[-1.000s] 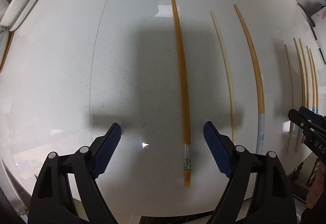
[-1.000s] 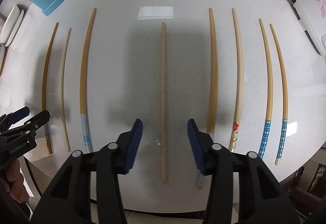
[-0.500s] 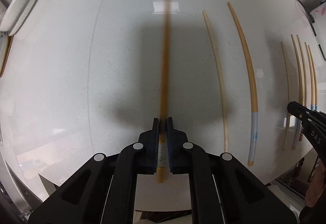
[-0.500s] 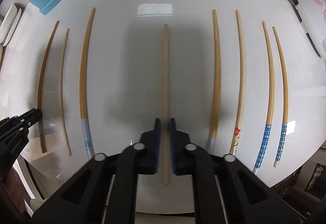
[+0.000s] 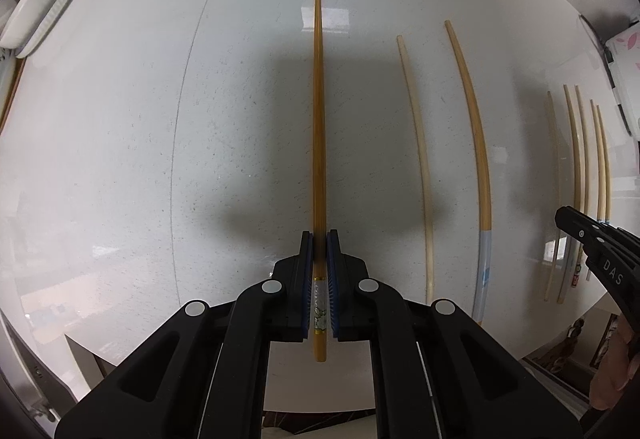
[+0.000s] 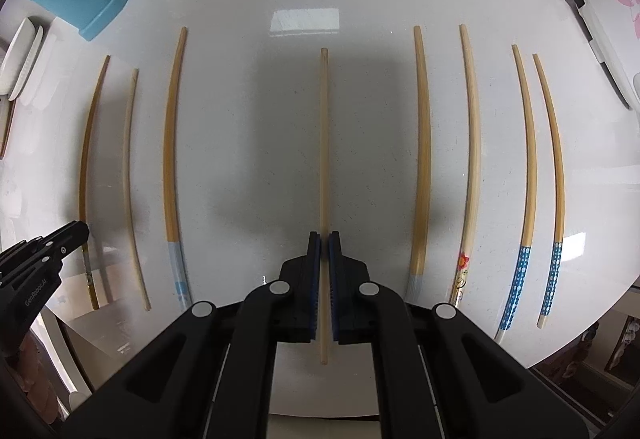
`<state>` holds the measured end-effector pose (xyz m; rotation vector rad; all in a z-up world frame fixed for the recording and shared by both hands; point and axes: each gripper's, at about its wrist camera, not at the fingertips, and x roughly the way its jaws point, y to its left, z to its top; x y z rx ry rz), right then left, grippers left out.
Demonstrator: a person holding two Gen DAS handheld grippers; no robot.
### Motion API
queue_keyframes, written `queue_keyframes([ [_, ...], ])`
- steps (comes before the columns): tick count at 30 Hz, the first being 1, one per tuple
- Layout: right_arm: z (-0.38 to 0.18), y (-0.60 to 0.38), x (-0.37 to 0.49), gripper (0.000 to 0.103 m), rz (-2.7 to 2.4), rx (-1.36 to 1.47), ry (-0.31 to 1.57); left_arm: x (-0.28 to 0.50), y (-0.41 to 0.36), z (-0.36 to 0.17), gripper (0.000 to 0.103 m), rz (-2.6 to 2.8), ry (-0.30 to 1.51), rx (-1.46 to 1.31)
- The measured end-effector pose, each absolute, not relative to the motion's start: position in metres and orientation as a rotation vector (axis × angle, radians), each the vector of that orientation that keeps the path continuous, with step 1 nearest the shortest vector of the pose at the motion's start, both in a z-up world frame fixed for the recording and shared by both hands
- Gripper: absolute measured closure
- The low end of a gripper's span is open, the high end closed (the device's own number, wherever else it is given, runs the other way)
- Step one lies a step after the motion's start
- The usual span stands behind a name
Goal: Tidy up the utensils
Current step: 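Carry the chopstick with the left tool and release it into the blue holder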
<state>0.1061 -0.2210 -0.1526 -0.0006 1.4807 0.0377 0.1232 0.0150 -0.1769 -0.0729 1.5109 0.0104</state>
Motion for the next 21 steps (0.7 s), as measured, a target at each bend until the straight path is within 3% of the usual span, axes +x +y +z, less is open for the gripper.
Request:
queue_keyframes([
  [21, -0.085, -0.220, 0.123, 0.099, 0.086, 0.047, 1.318, 0.112, 0.025, -0.099, 0.097, -0.046, 1.293, -0.086],
])
